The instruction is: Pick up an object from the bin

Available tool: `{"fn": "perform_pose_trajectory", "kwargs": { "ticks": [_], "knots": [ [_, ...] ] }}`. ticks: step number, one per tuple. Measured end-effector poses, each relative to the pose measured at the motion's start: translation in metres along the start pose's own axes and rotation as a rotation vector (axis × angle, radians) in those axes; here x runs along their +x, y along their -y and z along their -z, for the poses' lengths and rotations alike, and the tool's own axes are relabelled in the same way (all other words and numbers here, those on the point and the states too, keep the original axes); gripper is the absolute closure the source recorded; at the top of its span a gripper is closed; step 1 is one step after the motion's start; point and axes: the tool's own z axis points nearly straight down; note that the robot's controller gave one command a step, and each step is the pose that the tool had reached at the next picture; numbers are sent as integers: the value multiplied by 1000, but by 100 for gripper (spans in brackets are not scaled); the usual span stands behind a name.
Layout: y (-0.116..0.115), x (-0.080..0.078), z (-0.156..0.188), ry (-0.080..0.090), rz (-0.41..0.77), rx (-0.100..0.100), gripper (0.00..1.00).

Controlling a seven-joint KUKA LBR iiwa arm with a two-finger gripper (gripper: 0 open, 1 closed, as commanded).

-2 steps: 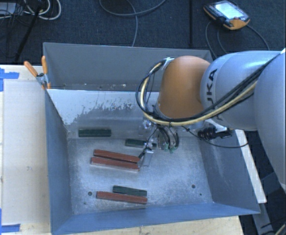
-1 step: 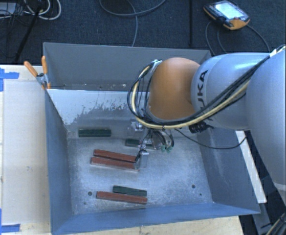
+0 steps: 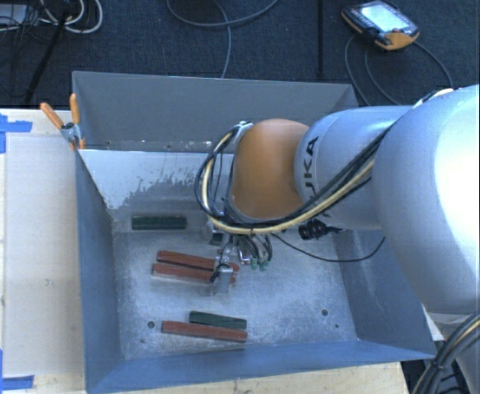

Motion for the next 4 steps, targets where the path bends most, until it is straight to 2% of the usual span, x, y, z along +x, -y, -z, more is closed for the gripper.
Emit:
{"fn": "perform_pose_trajectory", "kwargs": {
  "ticks": [1, 4],
  "knots": [
    [-3, 0, -15, 3, 169, 0, 100],
    [-3, 1, -10, 1, 169, 0, 100]
  ]
}}
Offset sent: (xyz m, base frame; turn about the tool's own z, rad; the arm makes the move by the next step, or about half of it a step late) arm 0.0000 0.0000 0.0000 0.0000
